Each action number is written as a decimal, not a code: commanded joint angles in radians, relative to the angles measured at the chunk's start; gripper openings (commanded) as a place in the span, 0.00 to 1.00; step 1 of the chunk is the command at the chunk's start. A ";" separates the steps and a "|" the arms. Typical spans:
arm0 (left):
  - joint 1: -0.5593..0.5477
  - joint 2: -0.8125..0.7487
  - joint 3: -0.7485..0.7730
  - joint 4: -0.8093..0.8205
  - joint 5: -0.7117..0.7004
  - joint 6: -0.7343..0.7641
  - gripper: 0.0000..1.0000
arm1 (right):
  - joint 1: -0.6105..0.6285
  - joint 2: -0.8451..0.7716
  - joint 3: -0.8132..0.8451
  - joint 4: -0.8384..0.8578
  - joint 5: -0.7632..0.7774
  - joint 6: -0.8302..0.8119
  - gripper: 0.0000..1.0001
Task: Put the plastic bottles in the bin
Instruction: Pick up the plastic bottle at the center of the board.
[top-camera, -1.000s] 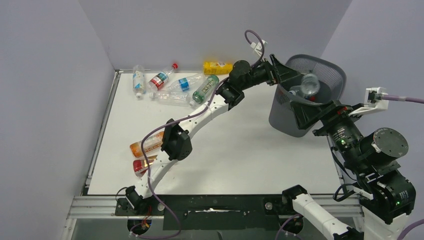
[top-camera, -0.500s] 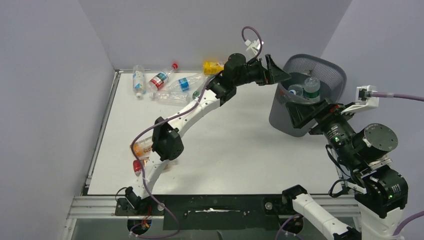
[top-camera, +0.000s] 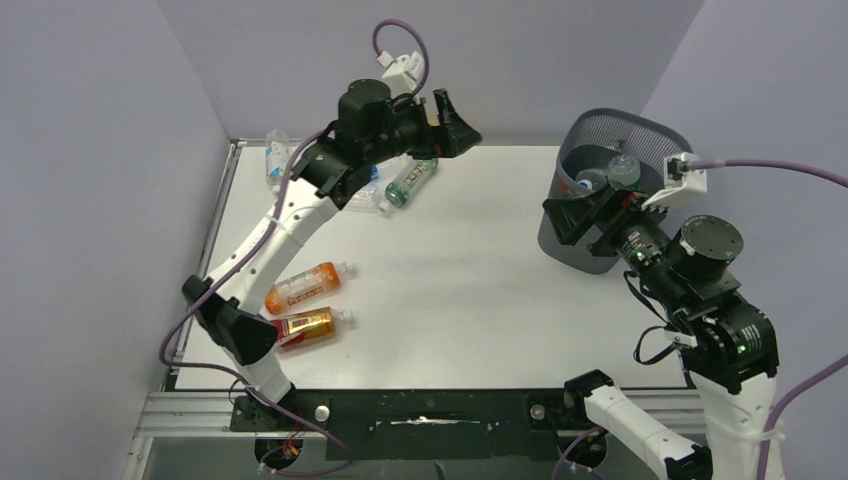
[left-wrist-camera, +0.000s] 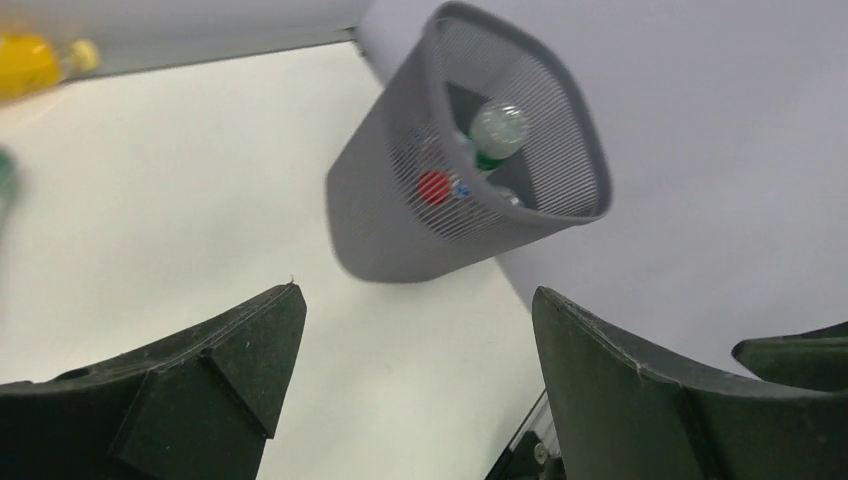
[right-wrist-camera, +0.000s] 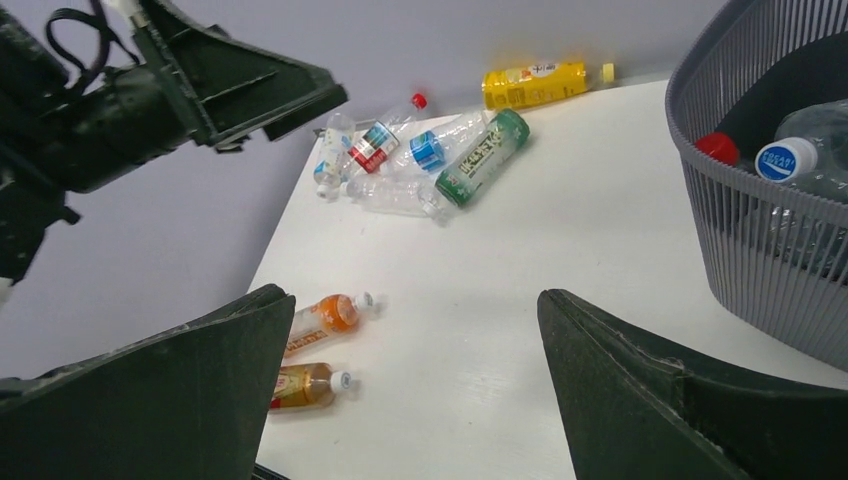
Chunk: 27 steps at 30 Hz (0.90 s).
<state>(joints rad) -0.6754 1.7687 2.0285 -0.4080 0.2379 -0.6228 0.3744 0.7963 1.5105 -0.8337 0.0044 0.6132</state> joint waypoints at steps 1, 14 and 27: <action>0.081 -0.176 -0.164 -0.141 -0.074 0.008 0.85 | 0.001 0.035 -0.039 0.091 -0.061 0.017 0.98; 0.205 -0.573 -0.647 -0.327 -0.261 -0.152 0.85 | 0.007 0.112 -0.136 0.140 -0.178 0.028 0.98; 0.315 -0.600 -0.791 -0.503 -0.327 -0.367 0.86 | 0.021 0.166 -0.233 0.157 -0.255 0.031 0.98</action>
<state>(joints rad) -0.3767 1.1610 1.2385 -0.8738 -0.0532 -0.9375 0.3817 0.9405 1.2987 -0.7395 -0.2058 0.6407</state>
